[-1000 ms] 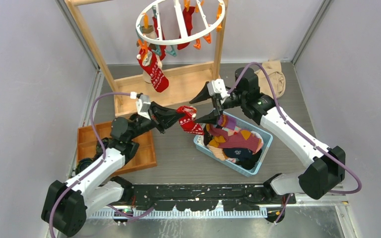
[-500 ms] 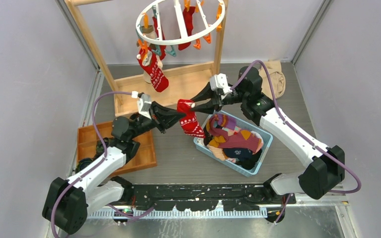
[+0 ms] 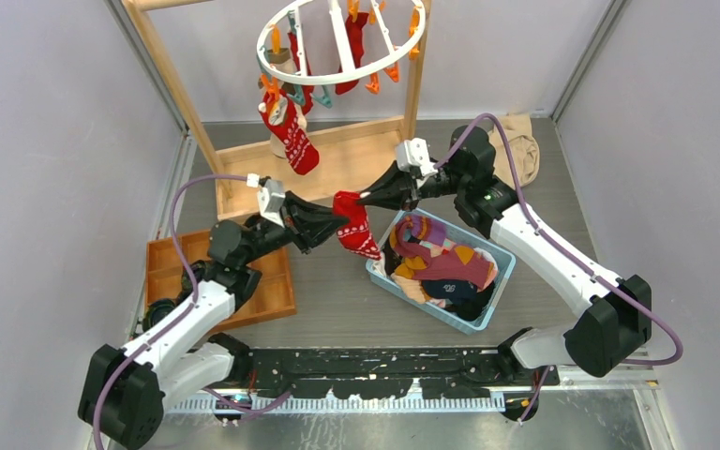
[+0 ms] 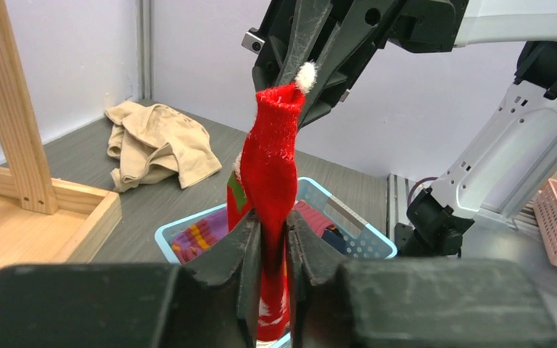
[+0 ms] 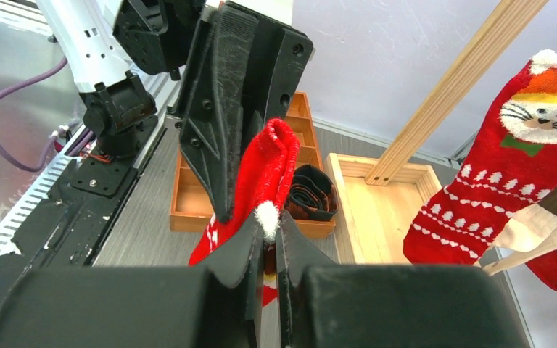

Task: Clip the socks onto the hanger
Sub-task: Pick up the sock from the bin.

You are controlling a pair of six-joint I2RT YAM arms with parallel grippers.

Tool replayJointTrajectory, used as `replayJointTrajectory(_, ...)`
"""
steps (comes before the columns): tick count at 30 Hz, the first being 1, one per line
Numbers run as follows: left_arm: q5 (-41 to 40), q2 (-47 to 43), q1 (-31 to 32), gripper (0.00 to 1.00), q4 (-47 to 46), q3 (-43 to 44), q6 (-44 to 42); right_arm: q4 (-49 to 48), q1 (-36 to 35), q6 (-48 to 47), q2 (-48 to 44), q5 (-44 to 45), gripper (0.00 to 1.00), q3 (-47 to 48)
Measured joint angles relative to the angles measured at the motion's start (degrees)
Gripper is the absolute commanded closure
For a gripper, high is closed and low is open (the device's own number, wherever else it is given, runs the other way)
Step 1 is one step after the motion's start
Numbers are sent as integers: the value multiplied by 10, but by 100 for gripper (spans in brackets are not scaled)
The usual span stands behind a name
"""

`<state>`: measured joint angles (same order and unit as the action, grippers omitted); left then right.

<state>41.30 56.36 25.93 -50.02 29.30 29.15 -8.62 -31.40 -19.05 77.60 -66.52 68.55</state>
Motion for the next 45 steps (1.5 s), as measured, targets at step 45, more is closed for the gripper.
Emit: replayJointTrajectory(45,-55,-67,-9,63,160,61,-90,48,-22,-86,-9,45,99,-1)
